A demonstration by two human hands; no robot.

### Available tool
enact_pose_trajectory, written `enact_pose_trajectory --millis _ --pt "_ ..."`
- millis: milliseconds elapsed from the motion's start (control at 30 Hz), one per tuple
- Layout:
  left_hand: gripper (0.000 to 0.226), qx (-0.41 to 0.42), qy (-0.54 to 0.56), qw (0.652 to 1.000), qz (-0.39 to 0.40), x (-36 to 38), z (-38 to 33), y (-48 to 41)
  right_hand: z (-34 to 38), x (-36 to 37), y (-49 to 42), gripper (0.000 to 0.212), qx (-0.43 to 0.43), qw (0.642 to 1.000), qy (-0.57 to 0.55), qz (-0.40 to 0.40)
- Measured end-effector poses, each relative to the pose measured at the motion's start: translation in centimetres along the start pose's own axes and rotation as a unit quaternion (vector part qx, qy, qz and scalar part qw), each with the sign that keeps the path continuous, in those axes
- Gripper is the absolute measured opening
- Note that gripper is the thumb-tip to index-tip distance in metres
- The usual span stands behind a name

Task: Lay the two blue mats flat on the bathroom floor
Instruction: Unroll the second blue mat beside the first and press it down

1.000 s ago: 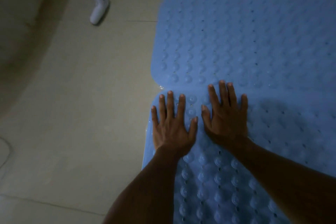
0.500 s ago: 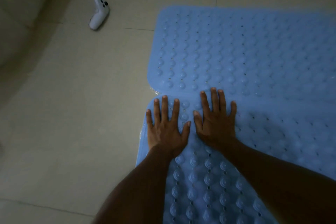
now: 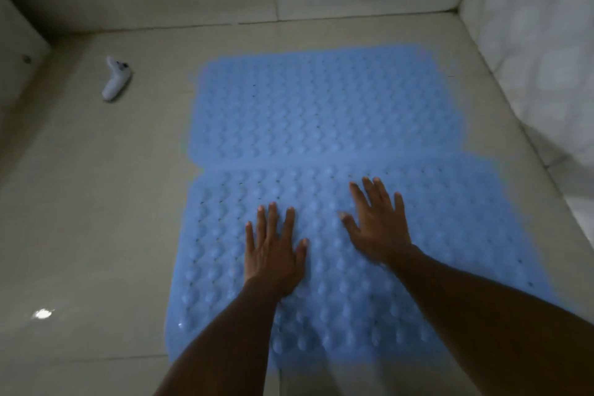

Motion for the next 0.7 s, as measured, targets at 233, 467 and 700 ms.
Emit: enact_pose_trajectory --millis 233,467,700 --pt "0.081 0.131 0.008 0.991 0.016 2.3 -12.5 -1.3 -11.8 -1.6 4.9 0.066 0.102 0.993 0.038 -0.05" --pt "0.069 0.194 -0.021 0.981 0.006 8.3 -18.6 0.7 -15.8 1.5 9.4 0.068 0.131 0.99 0.04 -0.04" --pt "0.071 0.189 -0.055 0.98 0.037 8.6 -19.0 0.4 -15.5 0.8 9.1 0.069 0.137 0.987 0.06 -0.052"
Point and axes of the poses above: each hand's wrist, its own y-axis away from the middle knuckle, its own x-axis out of the palm, z = x × y, the point moved 2 cm from there along -y, towards the middle knuckle, and after that the axes turned 2 degrees about x, right-handed, at the moved point
